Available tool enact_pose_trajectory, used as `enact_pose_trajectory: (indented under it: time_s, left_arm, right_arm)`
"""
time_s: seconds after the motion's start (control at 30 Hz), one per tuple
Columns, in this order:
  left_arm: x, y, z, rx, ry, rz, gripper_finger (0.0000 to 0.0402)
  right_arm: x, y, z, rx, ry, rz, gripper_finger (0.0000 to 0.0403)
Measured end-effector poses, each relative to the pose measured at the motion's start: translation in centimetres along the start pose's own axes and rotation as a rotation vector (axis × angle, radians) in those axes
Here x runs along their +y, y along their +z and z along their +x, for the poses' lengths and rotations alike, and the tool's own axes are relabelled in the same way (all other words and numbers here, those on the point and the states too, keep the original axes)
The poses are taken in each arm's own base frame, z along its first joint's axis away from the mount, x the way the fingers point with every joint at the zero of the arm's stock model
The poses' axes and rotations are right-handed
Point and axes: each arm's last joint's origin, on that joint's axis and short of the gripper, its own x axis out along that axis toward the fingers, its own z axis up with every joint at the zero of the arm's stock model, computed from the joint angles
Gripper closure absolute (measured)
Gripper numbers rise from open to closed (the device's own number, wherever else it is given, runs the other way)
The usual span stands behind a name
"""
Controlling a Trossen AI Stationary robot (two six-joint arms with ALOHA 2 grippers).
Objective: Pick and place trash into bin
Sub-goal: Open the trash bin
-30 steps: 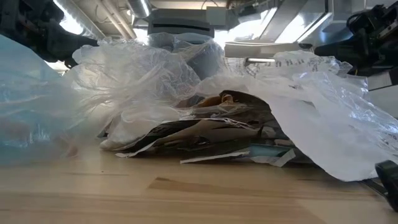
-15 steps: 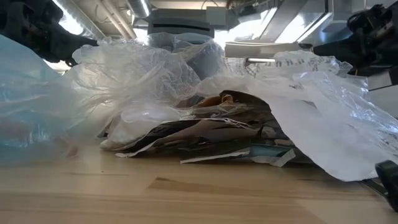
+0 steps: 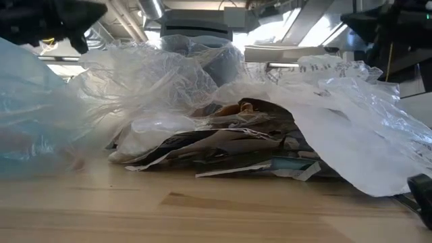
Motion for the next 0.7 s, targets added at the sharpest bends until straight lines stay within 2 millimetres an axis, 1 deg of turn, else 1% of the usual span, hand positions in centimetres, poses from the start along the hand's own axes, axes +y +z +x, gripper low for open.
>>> enact_pose_trajectory:
  time_s: [0.07,0.13,0.2,0.3,0.4,0.47,0.57,0.7]
  left_arm:
    - [0.1,0.4,0.0,-0.014,0.028,0.009,0.0398]
    - [0.2,0.6,0.1,-0.005,0.069,0.013,0.0398]
    - [0.3,0.6,0.1,0.001,0.098,0.014,0.0398]
    - [0.3,0.5,0.2,0.011,0.117,0.015,0.0398]
    - [0.5,0.4,0.1,0.023,0.175,0.005,0.0398]
    - [0.6,0.4,0.1,0.029,0.219,-0.003,0.0398]
    - [0.6,0.4,0.1,0.026,0.235,0.006,0.0398]
    - [0.7,0.5,0.1,0.027,0.246,-0.004,0.0398]
  right_arm:
    - [0.6,0.7,1.0,0.018,-0.007,-0.044,0.0395]
    - [1.1,0.9,2.3,0.073,-0.026,-0.111,0.0395]
    - [1.9,1.4,4.0,0.112,-0.037,-0.161,0.0395]
    - [3.2,2.0,7.1,0.208,-0.061,-0.250,0.0395]
    - [4.5,2.3,10.8,0.335,-0.081,-0.404,0.0395]
    - [5.1,2.5,13.6,0.413,-0.097,-0.503,0.0395]
    - [5.6,2.8,17.9,0.516,-0.123,-0.641,0.0395]
    - [6.1,2.7,23.1,0.659,-0.076,-0.778,0.0395]
